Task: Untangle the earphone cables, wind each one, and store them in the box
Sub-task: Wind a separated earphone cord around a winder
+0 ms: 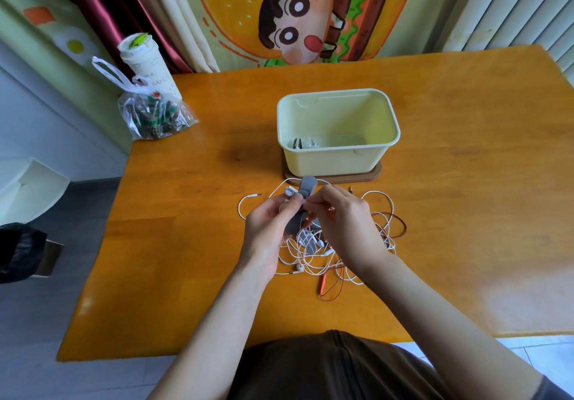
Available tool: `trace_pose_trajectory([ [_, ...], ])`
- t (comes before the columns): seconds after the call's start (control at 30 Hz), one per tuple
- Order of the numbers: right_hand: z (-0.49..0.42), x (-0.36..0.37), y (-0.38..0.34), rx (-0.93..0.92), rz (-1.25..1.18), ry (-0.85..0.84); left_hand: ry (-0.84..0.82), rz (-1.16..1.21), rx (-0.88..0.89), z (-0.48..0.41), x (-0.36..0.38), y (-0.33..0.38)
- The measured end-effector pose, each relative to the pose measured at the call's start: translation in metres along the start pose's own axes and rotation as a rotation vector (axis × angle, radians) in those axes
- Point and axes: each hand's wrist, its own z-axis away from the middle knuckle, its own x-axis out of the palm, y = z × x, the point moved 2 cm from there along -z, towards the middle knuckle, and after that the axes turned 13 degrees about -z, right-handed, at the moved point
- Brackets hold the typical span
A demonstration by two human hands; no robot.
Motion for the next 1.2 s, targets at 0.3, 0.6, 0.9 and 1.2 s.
trace_pose_trajectory([
  [0.3,0.003,0.009,-0.007,-0.004,0.027,-0.039,0.138,-0.056,-0.074,-0.006,0.002,-0.004],
  [0.6,0.01,0.007,-0.004,0.03,0.063,-0.036,0.122,-0.035,-0.1,-0.001,0.012,-0.007],
  [0.9,0.004,-0.004,-0.001,0.216,-0.108,0.044,-0.09,-0.003,-0.012,0.003,0.01,-0.007],
  [1.2,0.012,-0.007,-0.009,0.125,-0.095,0.0,-0.017,0.119,-0.078,0.004,0.013,-0.006],
])
